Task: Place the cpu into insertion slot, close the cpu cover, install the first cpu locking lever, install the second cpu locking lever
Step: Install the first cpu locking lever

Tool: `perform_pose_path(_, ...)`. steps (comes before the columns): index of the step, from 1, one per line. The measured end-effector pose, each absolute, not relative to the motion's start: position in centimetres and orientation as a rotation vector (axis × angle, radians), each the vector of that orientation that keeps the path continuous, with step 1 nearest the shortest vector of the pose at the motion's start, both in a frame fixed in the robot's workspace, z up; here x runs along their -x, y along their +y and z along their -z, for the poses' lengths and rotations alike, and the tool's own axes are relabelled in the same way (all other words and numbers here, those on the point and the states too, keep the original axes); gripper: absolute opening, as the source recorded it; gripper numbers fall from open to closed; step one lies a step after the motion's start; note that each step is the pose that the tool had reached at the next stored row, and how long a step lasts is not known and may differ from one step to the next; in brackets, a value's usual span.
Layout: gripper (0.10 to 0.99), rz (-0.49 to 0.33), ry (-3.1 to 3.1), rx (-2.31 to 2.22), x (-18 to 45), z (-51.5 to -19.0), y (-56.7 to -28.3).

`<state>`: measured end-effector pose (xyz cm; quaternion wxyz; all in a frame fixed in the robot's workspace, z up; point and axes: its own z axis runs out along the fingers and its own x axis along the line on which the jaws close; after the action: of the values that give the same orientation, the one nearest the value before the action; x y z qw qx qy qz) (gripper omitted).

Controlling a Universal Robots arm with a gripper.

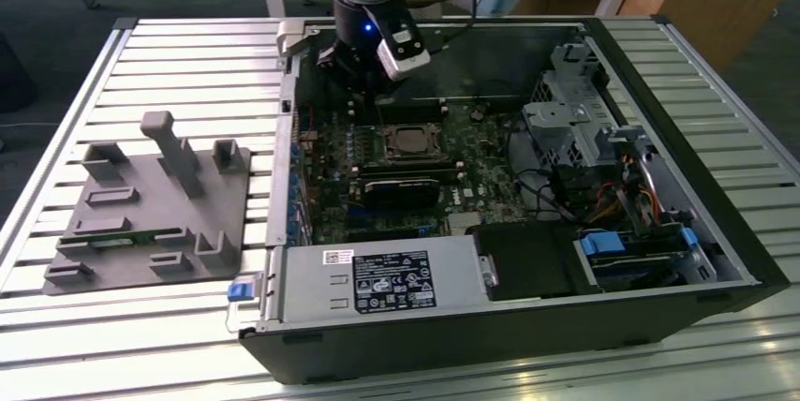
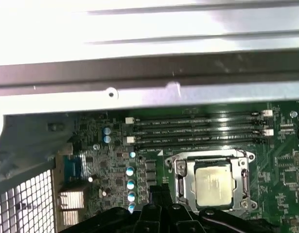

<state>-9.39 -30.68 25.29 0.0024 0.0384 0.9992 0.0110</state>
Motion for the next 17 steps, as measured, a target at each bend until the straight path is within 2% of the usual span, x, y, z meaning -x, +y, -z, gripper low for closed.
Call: perform_pose_path(17, 0.106, -0.034, 3.134, -0.113, 8.96, -25.29, -29.54)
